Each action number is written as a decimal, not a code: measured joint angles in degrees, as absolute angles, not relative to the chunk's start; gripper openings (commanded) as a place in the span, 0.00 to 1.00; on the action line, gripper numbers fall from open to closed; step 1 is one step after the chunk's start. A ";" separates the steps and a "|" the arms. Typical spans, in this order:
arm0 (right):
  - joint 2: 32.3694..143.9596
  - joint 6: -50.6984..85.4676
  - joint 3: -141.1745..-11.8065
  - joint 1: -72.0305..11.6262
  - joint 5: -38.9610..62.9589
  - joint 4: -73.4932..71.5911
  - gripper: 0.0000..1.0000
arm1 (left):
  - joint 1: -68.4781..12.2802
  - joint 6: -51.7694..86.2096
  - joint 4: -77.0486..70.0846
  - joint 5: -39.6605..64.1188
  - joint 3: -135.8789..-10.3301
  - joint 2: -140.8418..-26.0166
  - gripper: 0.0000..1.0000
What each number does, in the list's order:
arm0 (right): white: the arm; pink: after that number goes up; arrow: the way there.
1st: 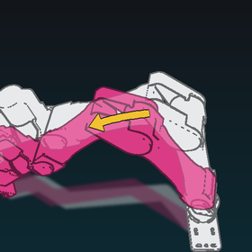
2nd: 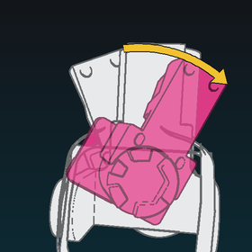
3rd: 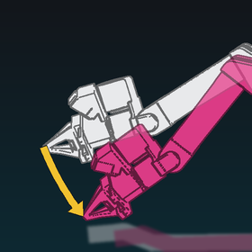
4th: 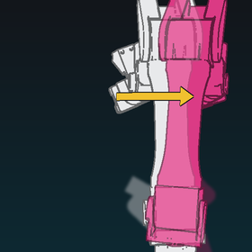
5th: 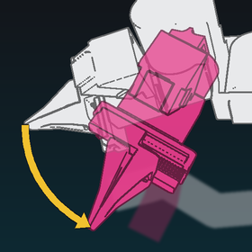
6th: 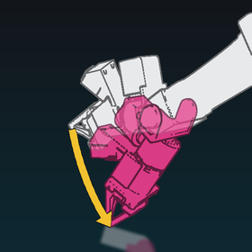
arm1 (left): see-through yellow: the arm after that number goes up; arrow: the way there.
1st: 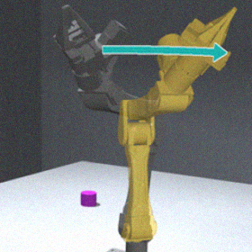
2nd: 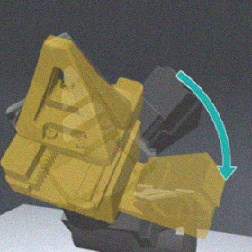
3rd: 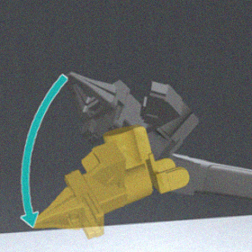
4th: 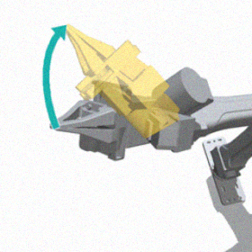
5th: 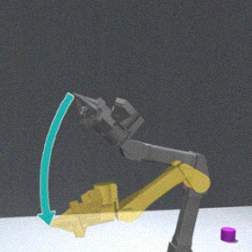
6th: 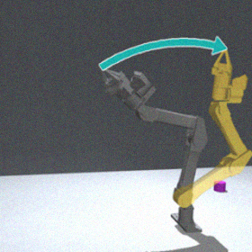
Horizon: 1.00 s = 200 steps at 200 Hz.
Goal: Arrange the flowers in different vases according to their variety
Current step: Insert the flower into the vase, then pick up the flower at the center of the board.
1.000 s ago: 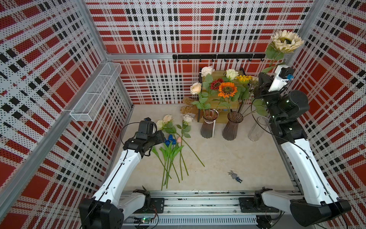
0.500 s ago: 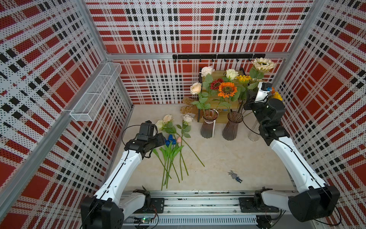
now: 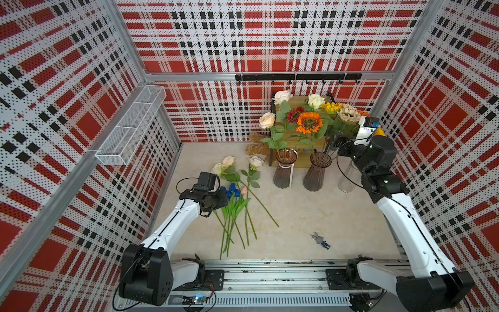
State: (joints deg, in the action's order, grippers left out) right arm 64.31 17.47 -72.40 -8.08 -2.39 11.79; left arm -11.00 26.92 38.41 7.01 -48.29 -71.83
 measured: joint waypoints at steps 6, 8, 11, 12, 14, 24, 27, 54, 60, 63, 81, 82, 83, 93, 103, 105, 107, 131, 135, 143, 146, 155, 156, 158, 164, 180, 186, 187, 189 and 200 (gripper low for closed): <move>62.87 17.80 -72.16 -8.08 -2.39 12.82 1.00 | -11.33 27.20 38.17 7.16 -47.90 -72.05 0.47; 62.50 17.91 -72.07 -8.08 -2.39 12.99 1.00 | -11.44 27.29 38.04 7.16 -47.77 -72.12 0.47; 61.63 18.13 -71.85 -8.08 -2.39 13.56 1.00 | -11.60 27.38 37.95 7.18 -47.55 -72.18 0.46; 61.43 18.20 -71.81 -8.08 -2.39 13.65 1.00 | -11.70 27.53 37.91 7.25 -47.44 -72.23 0.46; 60.88 18.31 -71.66 -8.08 -2.39 13.89 1.00 | -11.84 27.64 37.78 7.31 -47.27 -72.29 0.45; 58.76 19.00 -71.07 -8.08 -2.39 15.05 1.00 | -12.40 28.08 37.41 7.44 -46.48 -72.51 0.42; 58.19 19.16 -70.89 -8.08 -2.37 15.31 1.00 | -12.62 28.38 37.26 7.55 -46.17 -72.66 0.41; 55.88 20.56 -69.41 -8.08 -1.65 17.21 1.00 | -14.24 29.50 35.48 7.99 -43.99 -74.22 0.39; 55.99 20.75 -69.17 -8.08 -1.37 17.52 1.00 | -14.79 29.65 35.18 8.12 -43.66 -74.65 0.39; 56.12 20.86 -69.04 -8.08 -1.23 17.65 1.00 | -15.05 29.76 35.07 8.12 -43.51 -74.85 0.39; 57.19 21.34 -68.66 -8.08 -0.58 18.83 1.00 | -16.51 30.24 34.44 8.19 -42.94 -76.12 0.38; 57.25 21.39 -68.66 -8.08 -0.49 18.92 1.00 | -16.56 30.22 34.41 8.19 -42.94 -76.16 0.38; 57.30 21.39 -68.66 -8.08 -0.45 18.96 1.00 | -16.60 30.24 34.39 8.16 -42.94 -76.20 0.38; 57.78 21.63 -68.64 -8.08 -0.21 19.51 1.00 | -17.12 30.52 33.87 8.23 -42.87 -76.75 0.38; 57.93 21.93 -68.64 -8.08 -0.05 20.05 1.00 | -17.45 30.65 33.47 8.21 -42.87 -77.28 0.38; 57.93 21.96 -68.64 -8.08 -0.05 20.10 1.00 | -17.50 30.68 33.41 8.21 -42.87 -77.41 0.38; 57.93 21.98 -68.64 -8.05 -0.05 20.16 1.00 | -17.54 30.68 33.32 8.21 -42.87 -77.56 0.38; 57.78 22.24 -68.64 -8.08 0.01 20.16 1.00 | -17.78 30.92 32.86 7.90 -42.87 -79.13 0.38; 57.78 22.26 -68.64 -8.08 0.03 20.16 1.00 | -17.78 30.98 32.86 7.64 -42.87 -79.35 0.38; 57.78 22.35 -68.64 -8.08 0.12 20.21 1.00 | -17.78 31.07 32.91 7.11 -42.87 -79.66 0.38; 57.78 22.39 -68.64 -8.08 0.21 20.23 1.00 | -17.78 31.09 32.93 6.98 -42.87 -79.75 0.38; 57.78 22.44 -68.64 -8.08 0.32 20.23 1.00 | -17.78 31.11 33.01 6.39 -42.87 -79.85 0.37; 57.78 22.46 -68.64 -8.08 0.34 20.23 1.00 | -17.78 31.11 33.01 6.35 -42.87 -79.88 0.37; 57.78 22.46 -68.64 -8.08 0.40 20.23 1.00 | -17.78 31.14 33.04 6.26 -42.87 -79.88 0.37; 57.78 22.50 -68.64 -8.08 0.49 20.25 1.00 | -17.78 31.16 33.04 5.89 -42.87 -79.88 0.37; 57.80 22.65 -68.64 -8.08 0.93 20.29 1.00 | -17.78 31.27 33.01 5.50 -42.87 -79.96 0.36; 57.80 22.74 -68.64 -8.08 1.21 20.29 0.99 | -17.78 31.27 33.01 5.45 -42.87 -80.07 0.36; 57.80 22.74 -68.64 -8.08 1.26 20.29 0.99 | -17.78 31.24 33.01 5.45 -42.87 -80.12 0.36; 57.80 22.81 -68.64 -8.08 1.28 20.29 0.99 | -17.78 31.24 33.01 5.45 -42.87 -80.18 0.36; 57.80 22.96 -68.64 -8.08 1.74 20.32 0.99 | -17.78 31.27 32.97 5.50 -42.87 -80.62 0.34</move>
